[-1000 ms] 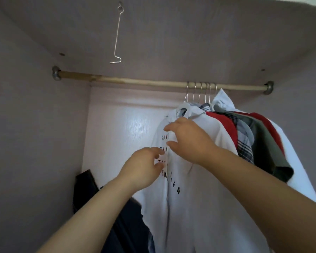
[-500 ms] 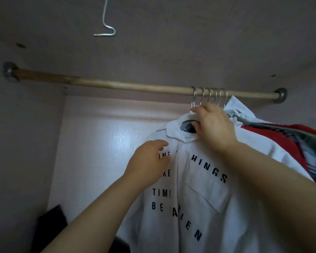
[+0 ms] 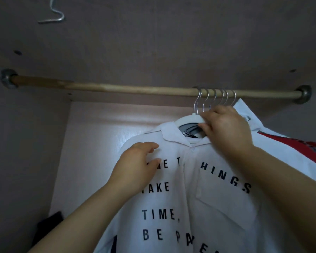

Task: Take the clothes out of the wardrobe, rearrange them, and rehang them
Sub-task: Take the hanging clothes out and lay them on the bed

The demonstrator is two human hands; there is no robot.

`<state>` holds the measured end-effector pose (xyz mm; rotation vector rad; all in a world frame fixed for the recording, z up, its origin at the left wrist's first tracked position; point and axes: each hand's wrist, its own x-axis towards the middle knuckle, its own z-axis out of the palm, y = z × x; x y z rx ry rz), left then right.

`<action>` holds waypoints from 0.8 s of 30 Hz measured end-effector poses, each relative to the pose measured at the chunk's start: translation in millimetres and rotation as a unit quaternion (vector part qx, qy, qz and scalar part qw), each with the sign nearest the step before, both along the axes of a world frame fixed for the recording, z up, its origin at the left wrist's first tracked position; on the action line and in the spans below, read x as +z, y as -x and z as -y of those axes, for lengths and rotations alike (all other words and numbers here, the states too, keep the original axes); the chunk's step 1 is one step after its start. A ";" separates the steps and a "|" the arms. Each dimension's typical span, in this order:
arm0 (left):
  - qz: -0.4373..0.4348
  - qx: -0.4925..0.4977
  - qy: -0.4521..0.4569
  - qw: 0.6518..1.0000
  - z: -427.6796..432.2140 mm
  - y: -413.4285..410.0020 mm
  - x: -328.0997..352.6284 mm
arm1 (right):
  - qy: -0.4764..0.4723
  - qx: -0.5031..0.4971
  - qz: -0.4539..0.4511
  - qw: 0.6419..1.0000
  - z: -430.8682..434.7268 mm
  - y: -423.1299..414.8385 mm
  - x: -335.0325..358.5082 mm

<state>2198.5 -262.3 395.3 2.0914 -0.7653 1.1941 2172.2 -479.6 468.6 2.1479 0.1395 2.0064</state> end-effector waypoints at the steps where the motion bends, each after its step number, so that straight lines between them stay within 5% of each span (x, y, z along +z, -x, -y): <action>1: 0.003 0.007 -0.002 1.000 0.9 1.8 0.9 | -0.001 -0.001 -0.001 1.000 -0.3 0.6 2.0; 13: 0.102 0.017 0.038 0.994 12.7 24.8 48.1 | -0.059 0.049 -0.069 0.995 -10.8 16.1 28.9; 19: 0.059 0.009 0.026 0.998 31.9 15.3 65.3 | -0.029 -0.002 -0.086 0.996 -20.5 17.2 18.6; 24: 0.022 0.011 -0.017 1.000 58.0 0.0 84.4 | -0.087 0.073 -0.158 0.981 -24.1 27.7 35.5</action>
